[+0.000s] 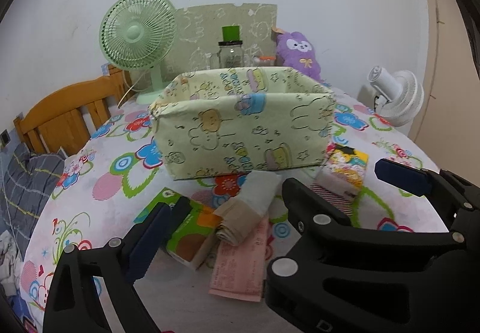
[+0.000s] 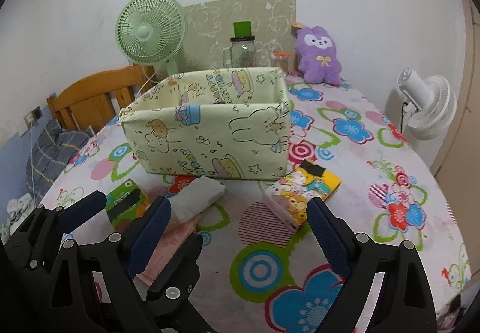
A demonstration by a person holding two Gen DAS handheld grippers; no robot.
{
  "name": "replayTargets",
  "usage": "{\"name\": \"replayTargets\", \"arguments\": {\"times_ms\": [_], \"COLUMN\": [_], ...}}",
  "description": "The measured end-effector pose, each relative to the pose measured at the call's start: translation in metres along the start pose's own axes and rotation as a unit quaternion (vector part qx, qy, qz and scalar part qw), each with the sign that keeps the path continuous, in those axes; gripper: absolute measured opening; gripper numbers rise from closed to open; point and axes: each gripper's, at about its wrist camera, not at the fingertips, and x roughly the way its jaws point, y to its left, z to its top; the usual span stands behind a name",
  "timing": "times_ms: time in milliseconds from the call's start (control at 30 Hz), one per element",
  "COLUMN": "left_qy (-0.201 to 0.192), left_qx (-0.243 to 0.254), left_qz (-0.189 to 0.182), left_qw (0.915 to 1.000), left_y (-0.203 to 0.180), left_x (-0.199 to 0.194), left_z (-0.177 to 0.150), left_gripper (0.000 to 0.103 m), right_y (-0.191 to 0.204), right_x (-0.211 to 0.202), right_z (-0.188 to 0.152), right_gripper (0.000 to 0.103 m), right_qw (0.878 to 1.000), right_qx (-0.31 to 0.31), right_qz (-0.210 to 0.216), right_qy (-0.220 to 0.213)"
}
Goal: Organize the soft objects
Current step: 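Move both tools toward the white cloth and green tissue pack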
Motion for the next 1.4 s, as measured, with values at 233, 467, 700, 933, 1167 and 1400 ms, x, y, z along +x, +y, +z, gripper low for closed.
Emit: {"name": "replayTargets", "arguments": {"times_ms": [233, 467, 700, 933, 1167, 1400], "left_qy": [0.009, 0.026, 0.043, 0.050, 0.060, 0.058], "left_qx": [0.000, -0.014, -0.017, -0.010, -0.008, -0.013], "left_qz": [0.038, 0.051, 0.050, 0.035, 0.032, 0.029], "left_qw": [0.9993, 0.9983, 0.9977, 0.9981, 0.9977, 0.9978], "left_y": [0.014, 0.032, 0.039, 0.040, 0.041, 0.042], "left_x": [0.014, 0.027, 0.039, 0.044, 0.049, 0.048], "left_z": [-0.002, -0.002, -0.005, -0.003, -0.001, -0.001], "left_gripper": [0.095, 0.095, 0.096, 0.096, 0.096, 0.097], "right_y": [0.007, 0.020, 0.027, 0.034, 0.036, 0.032], "right_x": [0.019, 0.035, 0.055, 0.074, 0.085, 0.081], "right_z": [0.002, 0.006, 0.009, 0.011, 0.014, 0.014], "right_gripper": [0.088, 0.088, 0.086, 0.083, 0.059, 0.033], "right_qw": [1.000, 0.999, 0.998, 0.997, 0.995, 0.997], "right_qx": [0.004, -0.006, -0.009, -0.015, -0.013, -0.010], "right_qz": [0.015, 0.021, 0.019, 0.016, 0.019, 0.005], "right_qy": [0.022, 0.035, 0.058, 0.079, 0.094, 0.079]}}
